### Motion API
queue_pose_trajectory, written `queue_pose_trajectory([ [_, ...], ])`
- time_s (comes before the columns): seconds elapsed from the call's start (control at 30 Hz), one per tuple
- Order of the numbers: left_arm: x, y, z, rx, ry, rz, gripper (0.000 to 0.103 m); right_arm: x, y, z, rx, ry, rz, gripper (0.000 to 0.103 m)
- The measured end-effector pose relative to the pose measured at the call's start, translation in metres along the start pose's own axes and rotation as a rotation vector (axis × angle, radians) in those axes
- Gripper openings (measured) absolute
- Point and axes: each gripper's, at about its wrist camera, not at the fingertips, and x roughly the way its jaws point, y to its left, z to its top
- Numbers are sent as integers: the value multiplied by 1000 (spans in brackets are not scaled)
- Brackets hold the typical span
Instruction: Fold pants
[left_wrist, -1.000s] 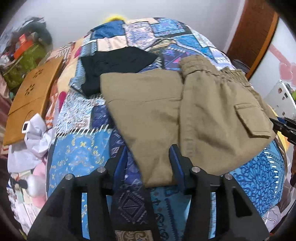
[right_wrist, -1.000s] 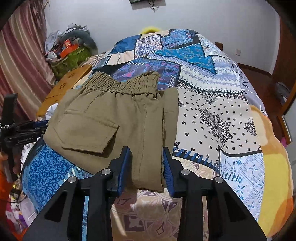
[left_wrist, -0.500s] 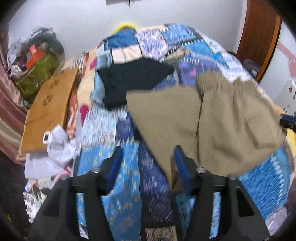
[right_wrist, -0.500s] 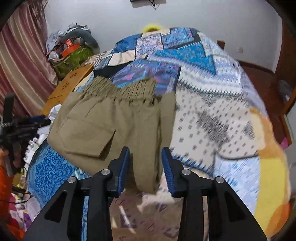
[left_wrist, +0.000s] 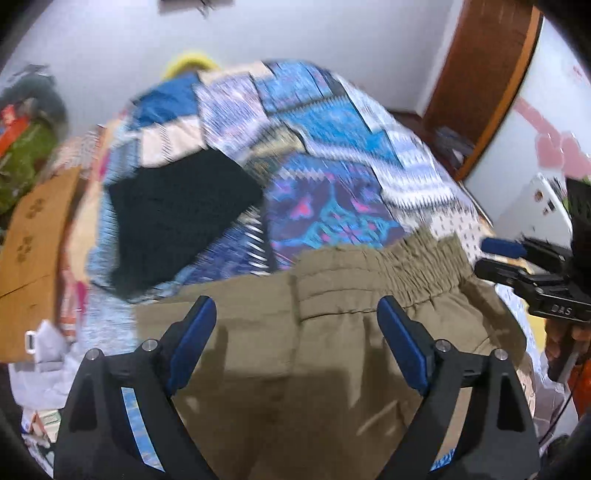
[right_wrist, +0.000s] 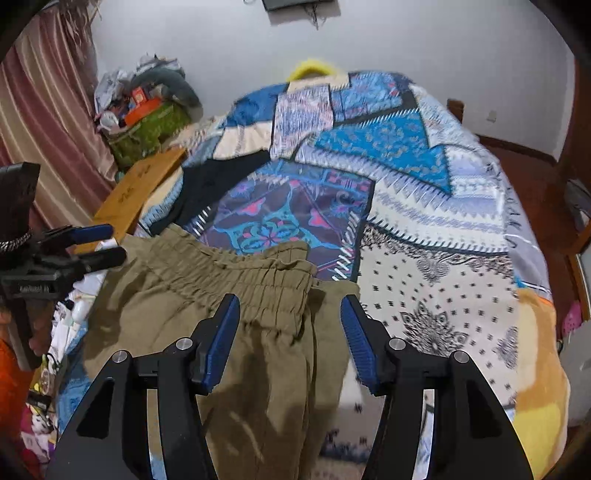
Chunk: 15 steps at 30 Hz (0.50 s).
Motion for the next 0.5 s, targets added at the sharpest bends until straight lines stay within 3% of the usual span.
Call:
queue_pose_trajectory([
  [0.03, 6, -3, -1, 5, 16, -2, 89, 10, 1, 1, -12, 18, 1, 53],
  [0.13, 24, -6, -3, 22, 34, -4, 86, 29, 4, -2, -72, 76, 23, 30],
  [0.17, 25, -5, -3, 23, 17, -3, 76, 30, 3, -3, -85, 72, 15, 30],
  [0.27, 27, 0, -3, 6, -5, -10, 65, 29, 6, -5, -118, 42, -15, 26],
  [0.33, 29, 0, -6, 7, -30, 37, 65, 31, 10, -6, -129, 33, -51, 25],
  [0.5, 28, 7, -6, -39, -31, 8, 65, 32, 19, -1, -182, 52, -109, 26],
])
